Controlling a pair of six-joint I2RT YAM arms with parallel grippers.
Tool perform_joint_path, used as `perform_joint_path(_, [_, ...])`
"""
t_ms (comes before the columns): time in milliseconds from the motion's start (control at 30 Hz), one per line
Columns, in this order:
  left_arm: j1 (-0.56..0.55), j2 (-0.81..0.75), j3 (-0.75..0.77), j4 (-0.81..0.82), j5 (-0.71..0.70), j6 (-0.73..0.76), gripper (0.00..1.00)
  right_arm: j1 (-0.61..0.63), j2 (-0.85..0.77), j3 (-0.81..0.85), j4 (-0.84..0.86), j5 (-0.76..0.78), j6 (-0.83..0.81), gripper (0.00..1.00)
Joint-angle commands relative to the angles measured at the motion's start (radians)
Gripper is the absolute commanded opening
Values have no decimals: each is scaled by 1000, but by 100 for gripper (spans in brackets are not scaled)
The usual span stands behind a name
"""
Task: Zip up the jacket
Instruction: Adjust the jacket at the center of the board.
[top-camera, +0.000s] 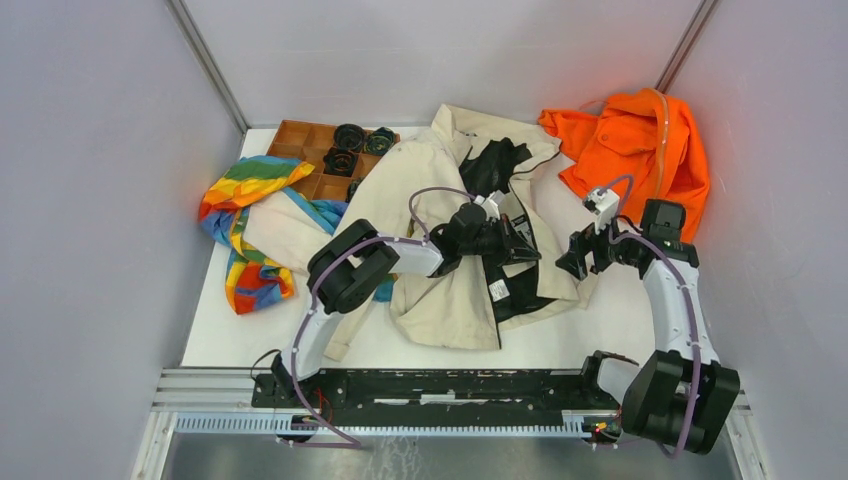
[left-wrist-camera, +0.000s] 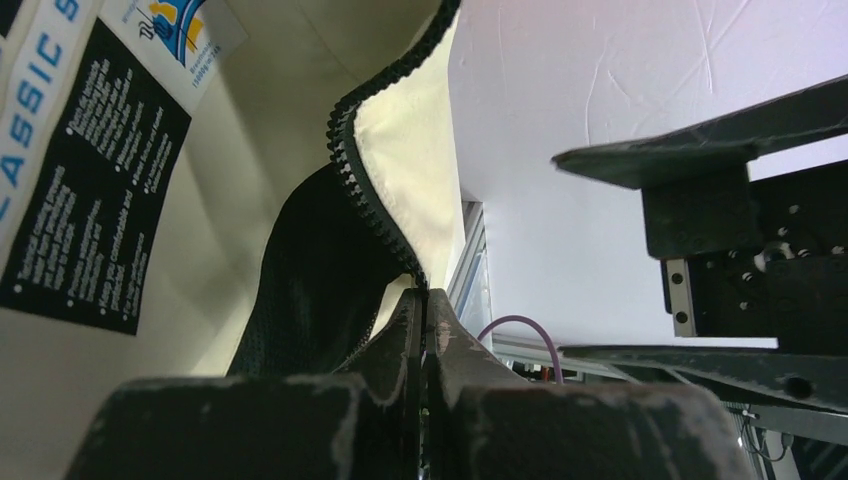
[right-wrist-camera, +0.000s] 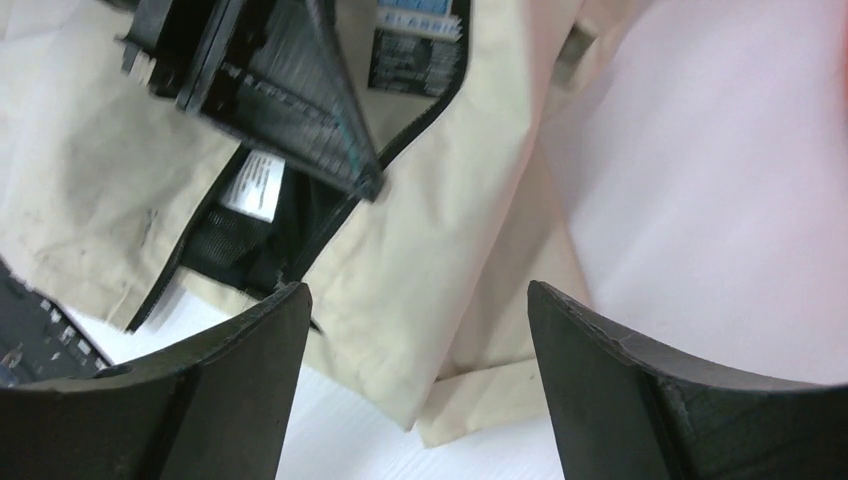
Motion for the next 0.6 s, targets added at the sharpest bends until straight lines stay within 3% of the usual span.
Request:
perform_joint_path(0, [2,32,60,61,27,-49,2,-15,44,61,-225,-44,-188,84])
perform_joint_path(400, [-9,80,116,60,57,-46,3,-14,62,-29,-106,49,-135,82])
perform_joint_path(567, [-16,87,110,32,68,-22,10,-19,65,-42,-66,81,-102,77])
